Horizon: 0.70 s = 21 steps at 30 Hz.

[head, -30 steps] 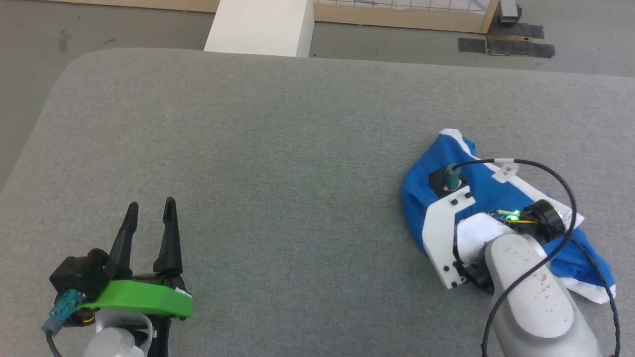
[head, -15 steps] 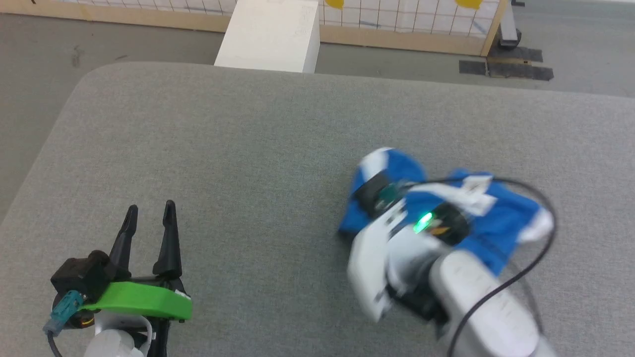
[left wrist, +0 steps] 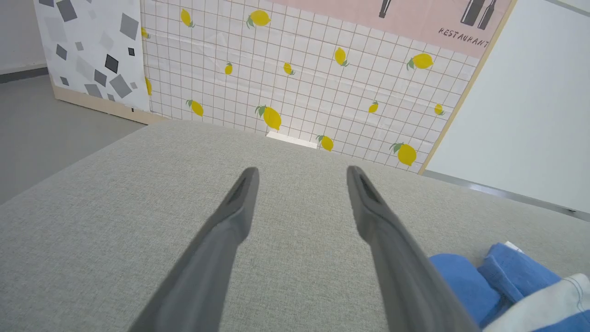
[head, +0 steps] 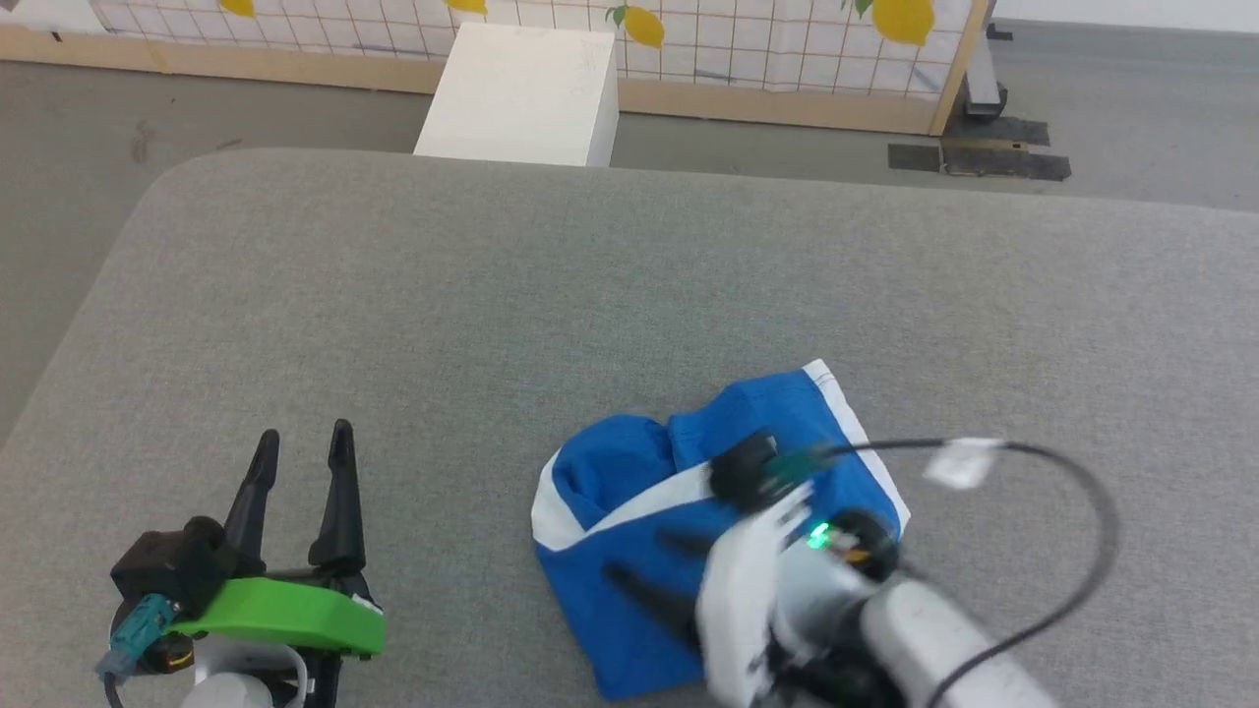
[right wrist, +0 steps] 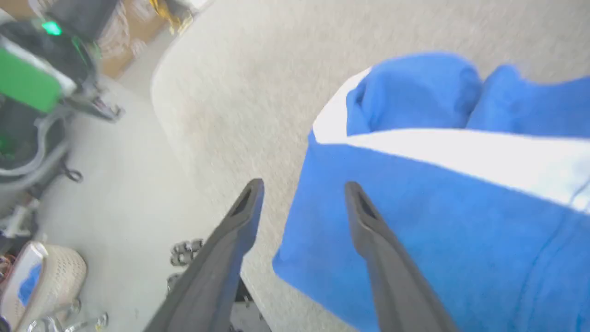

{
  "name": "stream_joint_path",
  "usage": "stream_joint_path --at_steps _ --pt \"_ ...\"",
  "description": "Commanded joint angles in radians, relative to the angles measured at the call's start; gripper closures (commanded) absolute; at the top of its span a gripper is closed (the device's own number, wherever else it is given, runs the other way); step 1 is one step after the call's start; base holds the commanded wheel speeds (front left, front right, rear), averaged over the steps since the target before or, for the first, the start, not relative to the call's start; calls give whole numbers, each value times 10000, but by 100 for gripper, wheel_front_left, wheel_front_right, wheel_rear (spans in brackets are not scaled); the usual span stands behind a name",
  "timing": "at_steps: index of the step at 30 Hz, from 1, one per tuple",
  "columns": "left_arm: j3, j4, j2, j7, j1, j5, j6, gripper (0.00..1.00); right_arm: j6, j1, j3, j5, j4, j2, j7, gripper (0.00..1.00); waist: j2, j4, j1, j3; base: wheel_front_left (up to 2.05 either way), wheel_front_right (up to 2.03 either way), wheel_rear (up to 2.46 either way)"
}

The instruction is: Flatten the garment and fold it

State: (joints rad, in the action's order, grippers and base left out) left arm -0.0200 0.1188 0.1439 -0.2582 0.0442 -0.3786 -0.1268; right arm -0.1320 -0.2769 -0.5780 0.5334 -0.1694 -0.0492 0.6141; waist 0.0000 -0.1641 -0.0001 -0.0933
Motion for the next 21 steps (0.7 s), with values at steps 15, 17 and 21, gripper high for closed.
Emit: stream_joint_path --at_steps 15,17,21 --pt "287 57 -26 -36 -321 189 -38 0 13 1831 6237 -1366 177 -10 -2755 0 0 495 1 466 0 0 0" --pt "615 190 62 20 -141 -83 -38 0 13 2052 6492 -1276 167 -10 -2887 0 0 556 1 452 0 0 0" --pt "1563 481 428 1707 850 -1229 -38 0 13 2217 6766 -1279 212 -10 -3024 0 0 705 1 305 0 0 0"
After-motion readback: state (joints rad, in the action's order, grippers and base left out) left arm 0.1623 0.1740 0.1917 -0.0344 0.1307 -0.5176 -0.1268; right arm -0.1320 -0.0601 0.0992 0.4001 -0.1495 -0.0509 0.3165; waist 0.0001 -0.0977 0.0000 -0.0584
